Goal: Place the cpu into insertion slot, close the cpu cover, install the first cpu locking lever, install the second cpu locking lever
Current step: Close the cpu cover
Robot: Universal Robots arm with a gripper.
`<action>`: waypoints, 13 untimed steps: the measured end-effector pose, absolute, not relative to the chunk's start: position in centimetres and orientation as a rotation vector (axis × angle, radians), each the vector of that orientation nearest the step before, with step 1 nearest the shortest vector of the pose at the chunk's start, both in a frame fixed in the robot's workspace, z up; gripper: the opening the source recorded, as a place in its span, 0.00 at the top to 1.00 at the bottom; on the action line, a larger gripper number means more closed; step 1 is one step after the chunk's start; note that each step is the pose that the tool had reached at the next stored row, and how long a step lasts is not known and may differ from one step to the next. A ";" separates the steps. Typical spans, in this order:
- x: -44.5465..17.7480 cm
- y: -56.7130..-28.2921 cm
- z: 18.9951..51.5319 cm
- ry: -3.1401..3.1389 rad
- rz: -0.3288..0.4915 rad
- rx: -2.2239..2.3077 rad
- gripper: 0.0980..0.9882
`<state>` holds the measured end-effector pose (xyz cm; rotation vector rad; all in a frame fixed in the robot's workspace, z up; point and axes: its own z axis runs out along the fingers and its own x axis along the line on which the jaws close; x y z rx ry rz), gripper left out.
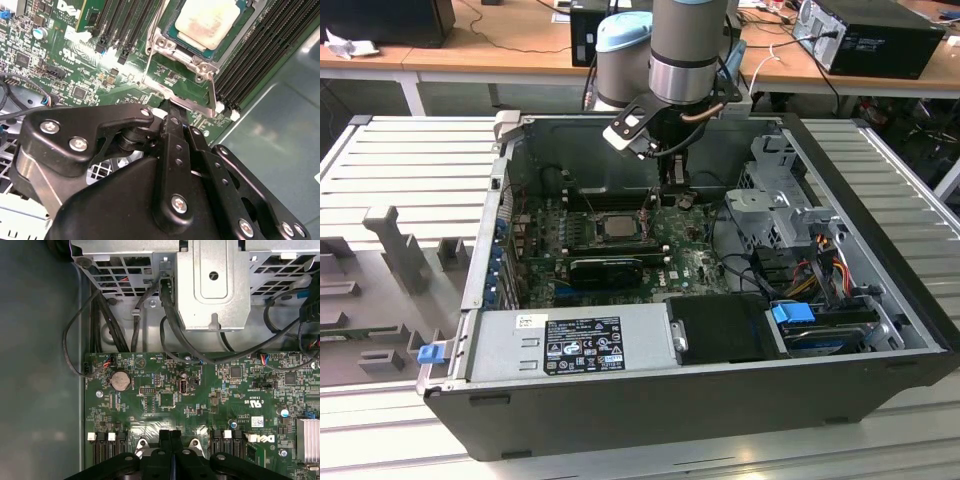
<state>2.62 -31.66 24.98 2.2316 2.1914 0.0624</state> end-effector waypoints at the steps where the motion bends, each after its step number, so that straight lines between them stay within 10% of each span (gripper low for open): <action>1: 2.6 -31.7 25.0 2.191 0.062 2.232 0.99; 13: 2.2 -31.7 25.0 2.191 0.062 2.232 0.99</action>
